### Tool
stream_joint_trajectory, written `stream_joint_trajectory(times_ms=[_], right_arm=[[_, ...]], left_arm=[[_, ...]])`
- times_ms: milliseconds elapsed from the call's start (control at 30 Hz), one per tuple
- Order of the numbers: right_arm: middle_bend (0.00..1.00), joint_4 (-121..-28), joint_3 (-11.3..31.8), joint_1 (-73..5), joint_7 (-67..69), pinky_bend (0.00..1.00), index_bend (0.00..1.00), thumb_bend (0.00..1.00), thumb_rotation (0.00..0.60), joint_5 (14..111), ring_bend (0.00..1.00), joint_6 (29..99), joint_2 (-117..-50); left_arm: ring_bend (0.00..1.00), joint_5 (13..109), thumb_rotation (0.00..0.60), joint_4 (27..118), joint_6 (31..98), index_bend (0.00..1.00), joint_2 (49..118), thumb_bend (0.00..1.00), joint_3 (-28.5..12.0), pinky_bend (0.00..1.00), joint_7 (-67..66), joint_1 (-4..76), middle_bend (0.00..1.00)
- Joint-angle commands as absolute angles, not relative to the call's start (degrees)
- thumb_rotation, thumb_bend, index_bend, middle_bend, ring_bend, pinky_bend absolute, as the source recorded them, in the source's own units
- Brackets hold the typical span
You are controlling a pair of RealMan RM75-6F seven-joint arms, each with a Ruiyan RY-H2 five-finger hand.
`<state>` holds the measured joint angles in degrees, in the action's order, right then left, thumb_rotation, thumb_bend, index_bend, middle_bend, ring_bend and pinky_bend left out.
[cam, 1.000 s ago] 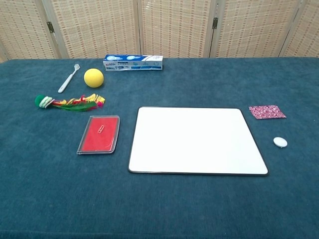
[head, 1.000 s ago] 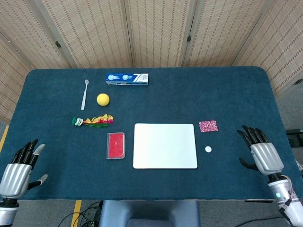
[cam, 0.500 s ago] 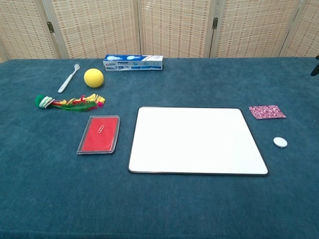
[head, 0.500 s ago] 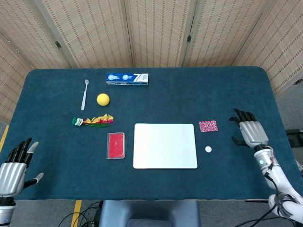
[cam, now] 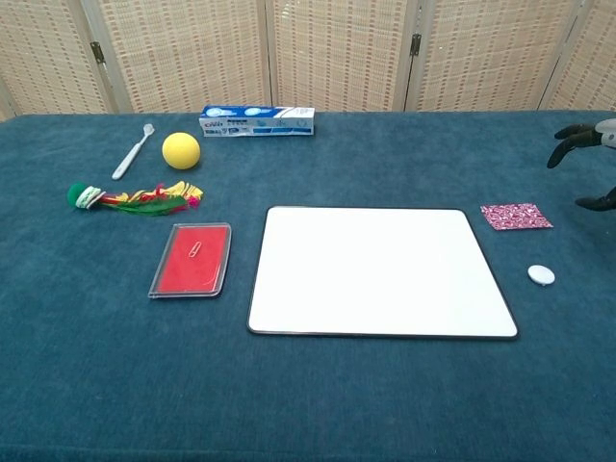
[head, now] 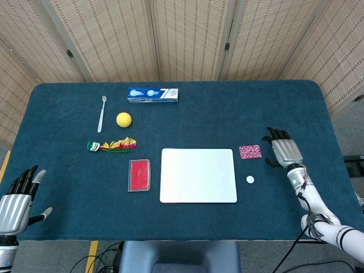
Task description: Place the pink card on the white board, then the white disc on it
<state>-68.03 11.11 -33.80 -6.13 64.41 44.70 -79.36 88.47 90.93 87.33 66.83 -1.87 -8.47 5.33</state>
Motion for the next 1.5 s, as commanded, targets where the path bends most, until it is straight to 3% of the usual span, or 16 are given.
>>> stream_joint_trajectory(times_ms=[33,467,1500], right_arm=[[0.00,-68.11,10.38,-35.03,-9.29,0.00,0.26,0.23,0.600,63.08,0.00,43.29,-79.22],[0.00,-66.34,9.19,-37.59,-16.62,0.00,0.24,0.20,0.600,57.50,0.00,42.34,-82.14],[0.00,-54.49,9.98,-41.53,-15.47,0.00,0.24,0.21,0.600,55.65,0.00,38.27,-91.38]], left_arm=[[0.00,88.73,0.600,90.89,86.93,0.07,66.63,0.17,-1.63,0.19,-8.58,5.49,0.00],[0.00,88.66,0.600,90.83,86.58,0.07,66.24,0.17,-1.64,0.19,-7.75,5.64,0.00],[0.00,90.44,0.600,89.97,84.73,0.09,63.86,0.17,-0.55,0.19,-0.24,6.62,0.00]])
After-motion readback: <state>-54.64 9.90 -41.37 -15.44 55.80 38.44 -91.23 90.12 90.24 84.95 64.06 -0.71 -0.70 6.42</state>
